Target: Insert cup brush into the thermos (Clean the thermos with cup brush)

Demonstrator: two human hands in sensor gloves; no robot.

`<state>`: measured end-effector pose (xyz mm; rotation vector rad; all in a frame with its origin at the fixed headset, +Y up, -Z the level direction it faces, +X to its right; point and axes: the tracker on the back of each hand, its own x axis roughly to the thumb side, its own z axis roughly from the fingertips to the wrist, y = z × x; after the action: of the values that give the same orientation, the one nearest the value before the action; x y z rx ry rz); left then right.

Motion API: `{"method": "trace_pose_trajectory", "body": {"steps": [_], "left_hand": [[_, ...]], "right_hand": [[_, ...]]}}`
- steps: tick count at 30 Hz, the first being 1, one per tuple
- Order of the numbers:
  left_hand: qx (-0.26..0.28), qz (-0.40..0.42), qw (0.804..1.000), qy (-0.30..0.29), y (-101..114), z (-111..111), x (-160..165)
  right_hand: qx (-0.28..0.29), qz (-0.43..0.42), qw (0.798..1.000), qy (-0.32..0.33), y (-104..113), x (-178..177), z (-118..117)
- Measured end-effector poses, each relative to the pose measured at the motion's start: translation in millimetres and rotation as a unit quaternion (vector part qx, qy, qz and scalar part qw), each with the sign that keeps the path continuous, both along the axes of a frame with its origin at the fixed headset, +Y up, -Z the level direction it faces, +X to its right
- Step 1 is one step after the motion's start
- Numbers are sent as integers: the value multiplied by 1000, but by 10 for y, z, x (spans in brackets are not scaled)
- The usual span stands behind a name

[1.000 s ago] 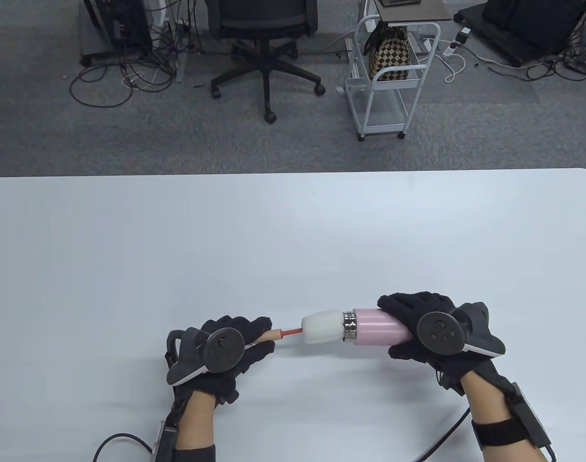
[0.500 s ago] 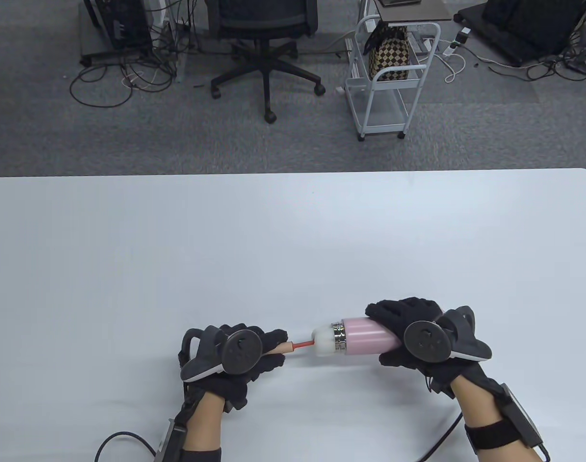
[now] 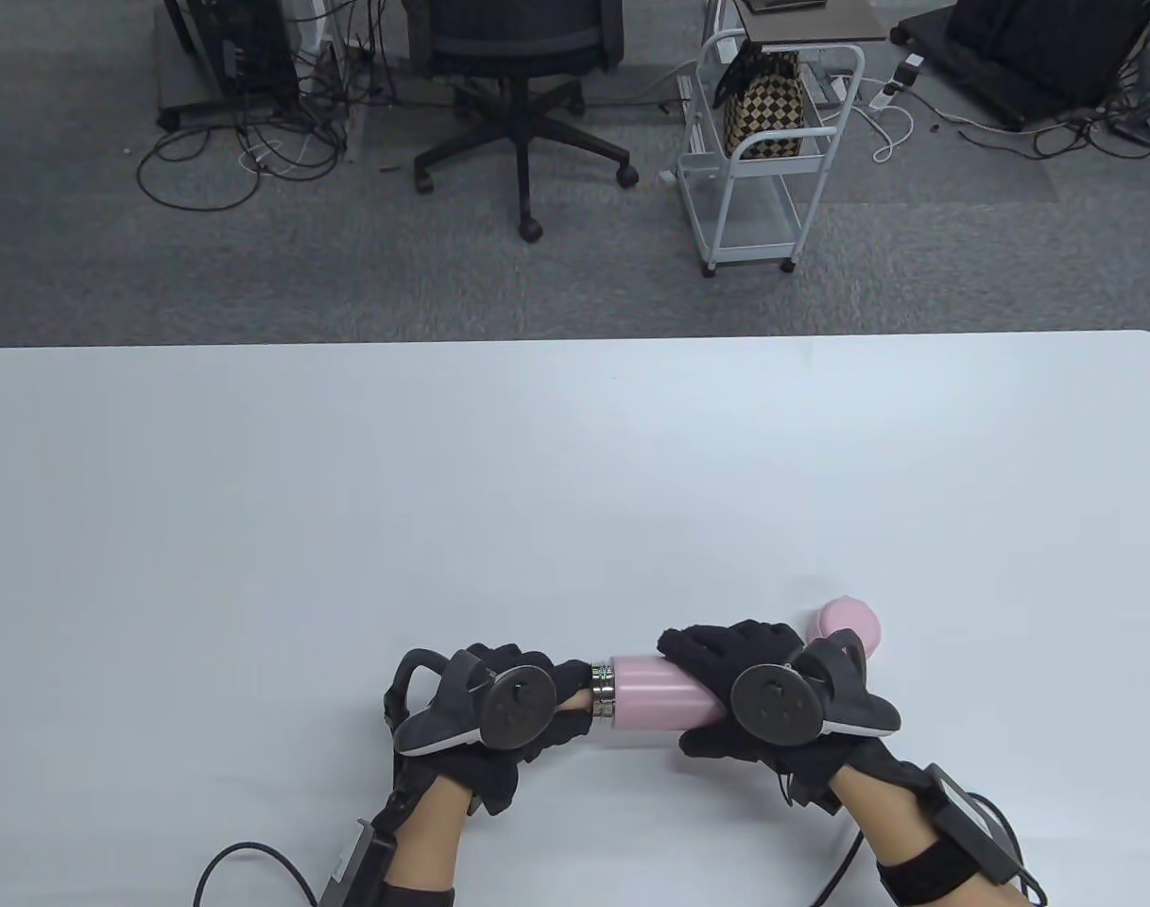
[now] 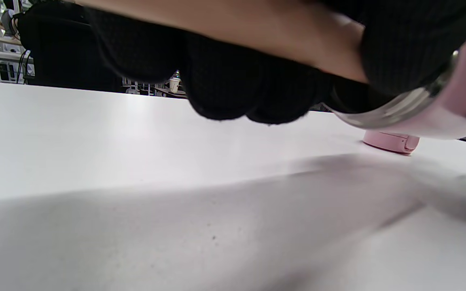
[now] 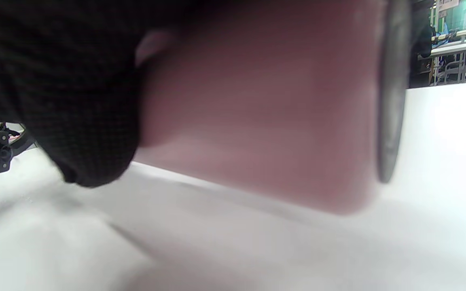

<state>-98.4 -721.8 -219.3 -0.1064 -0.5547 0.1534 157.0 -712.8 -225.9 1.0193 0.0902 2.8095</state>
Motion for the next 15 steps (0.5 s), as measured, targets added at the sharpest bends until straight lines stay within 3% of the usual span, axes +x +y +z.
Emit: {"method": "trace_pose_trajectory", "body": {"steps": [15], "left_hand": [[-12,66,996,51,122,-62,-413]], "right_hand": [[5,-75,997,-17,138,282,-135]]}}
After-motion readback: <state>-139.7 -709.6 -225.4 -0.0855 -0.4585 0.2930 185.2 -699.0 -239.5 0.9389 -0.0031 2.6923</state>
